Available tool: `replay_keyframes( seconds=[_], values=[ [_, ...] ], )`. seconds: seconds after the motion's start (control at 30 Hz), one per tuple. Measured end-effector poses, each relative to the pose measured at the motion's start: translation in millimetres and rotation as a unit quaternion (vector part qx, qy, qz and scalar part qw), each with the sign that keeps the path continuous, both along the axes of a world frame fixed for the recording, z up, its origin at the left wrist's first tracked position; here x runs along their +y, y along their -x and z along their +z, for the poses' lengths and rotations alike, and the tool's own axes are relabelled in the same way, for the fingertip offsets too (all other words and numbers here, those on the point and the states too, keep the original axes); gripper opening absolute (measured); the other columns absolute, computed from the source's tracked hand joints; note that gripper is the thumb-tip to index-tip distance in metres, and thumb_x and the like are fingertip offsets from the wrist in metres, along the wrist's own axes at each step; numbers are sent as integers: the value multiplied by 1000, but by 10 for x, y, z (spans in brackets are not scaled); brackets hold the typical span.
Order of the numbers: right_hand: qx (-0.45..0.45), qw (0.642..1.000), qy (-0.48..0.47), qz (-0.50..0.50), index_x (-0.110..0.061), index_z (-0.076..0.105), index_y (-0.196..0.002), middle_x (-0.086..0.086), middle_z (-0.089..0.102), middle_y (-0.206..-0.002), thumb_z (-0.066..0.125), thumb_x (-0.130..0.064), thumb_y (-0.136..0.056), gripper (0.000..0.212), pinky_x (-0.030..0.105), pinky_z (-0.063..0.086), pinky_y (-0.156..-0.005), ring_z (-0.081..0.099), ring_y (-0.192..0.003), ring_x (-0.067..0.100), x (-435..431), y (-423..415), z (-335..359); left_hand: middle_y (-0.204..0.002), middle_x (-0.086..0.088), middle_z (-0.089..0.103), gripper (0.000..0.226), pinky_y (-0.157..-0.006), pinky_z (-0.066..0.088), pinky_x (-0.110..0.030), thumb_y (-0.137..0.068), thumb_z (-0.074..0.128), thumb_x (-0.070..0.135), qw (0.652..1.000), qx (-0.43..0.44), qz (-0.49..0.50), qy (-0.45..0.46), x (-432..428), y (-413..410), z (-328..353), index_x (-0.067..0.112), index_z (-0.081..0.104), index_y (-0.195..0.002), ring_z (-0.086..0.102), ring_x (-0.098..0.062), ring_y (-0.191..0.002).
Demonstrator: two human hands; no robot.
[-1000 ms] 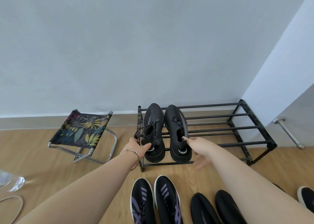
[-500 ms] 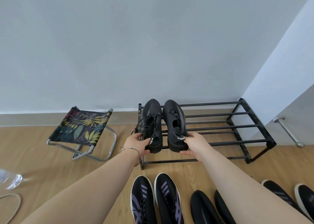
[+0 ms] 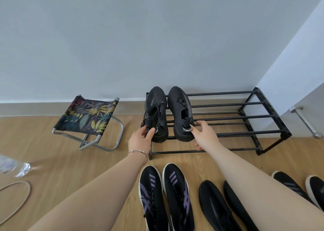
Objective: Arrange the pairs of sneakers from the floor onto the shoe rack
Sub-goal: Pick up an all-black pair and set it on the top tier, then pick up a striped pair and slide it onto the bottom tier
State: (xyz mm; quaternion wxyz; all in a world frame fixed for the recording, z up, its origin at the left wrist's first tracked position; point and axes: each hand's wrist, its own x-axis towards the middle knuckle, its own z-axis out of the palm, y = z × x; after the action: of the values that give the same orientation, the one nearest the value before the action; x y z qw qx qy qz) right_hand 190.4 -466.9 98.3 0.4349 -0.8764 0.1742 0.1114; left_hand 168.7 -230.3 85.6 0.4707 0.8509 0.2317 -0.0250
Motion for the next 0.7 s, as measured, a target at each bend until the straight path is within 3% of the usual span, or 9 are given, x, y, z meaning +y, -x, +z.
replay_keyframes(
  seconds=[0.1, 0.23, 0.43, 0.53, 0.7],
  values=[
    [-85, 996, 37, 17, -22, 46, -138, 6, 62, -108, 57, -49, -95, 53, 37, 61, -70, 65, -86, 19, -24, 227, -127, -116, 6, 60, 57, -92, 55, -39, -84, 63, 56, 996, -32, -51, -60, 36, 144, -84, 29, 53, -133, 57, -13, -102],
    [-107, 987, 91, 74, -24, 43, -138, -5, 55, -112, 57, -55, -92, 58, 31, 54, -79, 58, -98, 14, -50, 569, -369, -124, -2, 54, 68, -100, 50, -42, -80, 70, 54, 984, -27, -99, -144, 59, 435, -270, 25, 46, -137, 51, -22, -116],
    [49, 969, 143, 194, -24, 33, -143, 7, 56, -134, 52, -60, -93, 66, 31, 53, -79, 62, -109, 22, -35, 1247, -916, -140, -6, 44, 99, -107, 44, -42, -79, 73, 51, 981, 74, -120, -135, 38, 1108, -711, 27, 13, -154, 44, -23, -126],
    [119, 957, 140, 224, -19, 31, -146, 10, 54, -138, 56, -59, -92, 72, 34, 56, -84, 62, -111, 25, -40, 1592, -1157, -146, -7, 40, 100, -109, 40, -43, -79, 74, 50, 974, 139, -113, -137, 70, 1446, -964, 26, 13, -154, 40, -27, -131],
    [197, 956, 110, 189, -11, 31, -150, 12, 52, -144, 61, -53, -92, 78, 35, 53, -97, 57, -124, 27, -27, 1998, -1472, -146, -15, 39, 97, -107, 42, -46, -79, 75, 49, 957, 262, -52, -115, 118, 1967, -1379, 18, 20, -152, 43, -34, -130]
  ],
)
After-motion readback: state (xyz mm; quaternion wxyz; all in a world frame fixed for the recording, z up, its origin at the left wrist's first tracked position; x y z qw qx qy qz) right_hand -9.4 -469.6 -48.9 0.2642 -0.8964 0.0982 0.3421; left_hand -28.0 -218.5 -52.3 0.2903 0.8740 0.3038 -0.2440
